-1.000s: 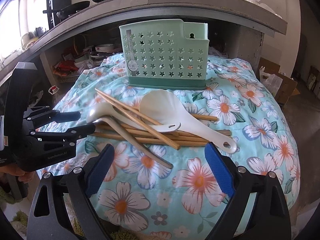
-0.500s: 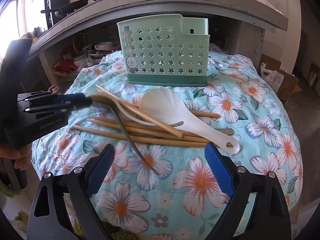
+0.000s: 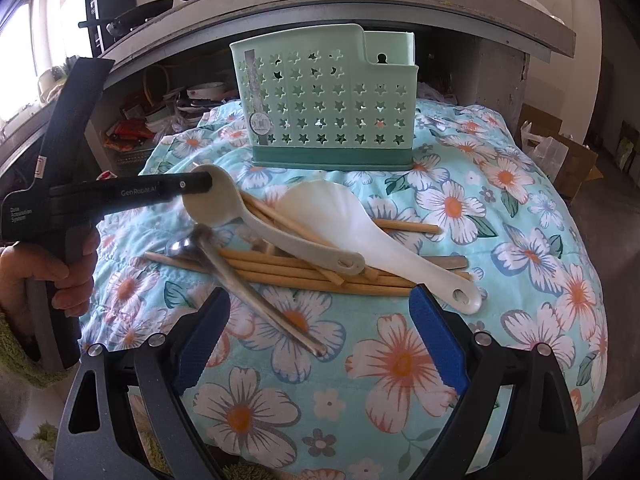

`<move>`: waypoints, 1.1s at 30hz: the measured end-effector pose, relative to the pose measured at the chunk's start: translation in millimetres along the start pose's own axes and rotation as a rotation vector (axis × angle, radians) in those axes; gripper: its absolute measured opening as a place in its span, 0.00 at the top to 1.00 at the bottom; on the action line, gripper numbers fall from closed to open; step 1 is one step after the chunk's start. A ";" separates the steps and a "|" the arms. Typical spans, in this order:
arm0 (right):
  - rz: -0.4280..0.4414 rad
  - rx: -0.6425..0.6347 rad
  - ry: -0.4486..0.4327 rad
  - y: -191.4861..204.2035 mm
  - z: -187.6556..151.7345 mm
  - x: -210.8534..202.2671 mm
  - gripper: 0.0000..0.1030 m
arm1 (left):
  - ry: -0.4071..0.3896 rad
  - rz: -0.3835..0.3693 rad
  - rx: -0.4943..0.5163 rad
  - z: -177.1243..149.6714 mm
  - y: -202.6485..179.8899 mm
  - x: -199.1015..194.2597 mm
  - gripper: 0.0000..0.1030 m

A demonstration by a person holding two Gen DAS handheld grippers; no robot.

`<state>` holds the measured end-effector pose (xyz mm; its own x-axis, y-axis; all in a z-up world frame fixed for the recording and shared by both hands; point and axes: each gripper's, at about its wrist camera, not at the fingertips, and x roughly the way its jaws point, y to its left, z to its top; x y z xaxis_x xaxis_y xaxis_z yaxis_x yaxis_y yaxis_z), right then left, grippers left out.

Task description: Organize utensils

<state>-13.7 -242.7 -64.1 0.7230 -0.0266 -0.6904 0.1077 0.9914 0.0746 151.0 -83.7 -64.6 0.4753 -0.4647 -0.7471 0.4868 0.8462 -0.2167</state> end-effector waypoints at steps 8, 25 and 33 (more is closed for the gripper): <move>0.011 -0.028 -0.011 8.1 -1.5 -5.1 0.20 | -0.032 -0.027 -0.045 -7.3 10.6 -8.3 0.94; 0.054 -0.453 -0.057 95.7 8.6 20.1 0.64 | -0.208 -0.068 -0.051 -3.0 12.0 -69.3 0.99; -0.020 -0.542 0.010 113.5 6.1 43.4 0.79 | -0.264 -0.050 -0.111 -8.0 35.7 -97.0 0.99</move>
<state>34.1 -132.2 -81.1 0.7172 -0.0471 -0.6952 -0.2484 0.9149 -0.3183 116.3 -6.3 -4.9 0.6346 -0.5457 -0.5472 0.4377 0.8374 -0.3275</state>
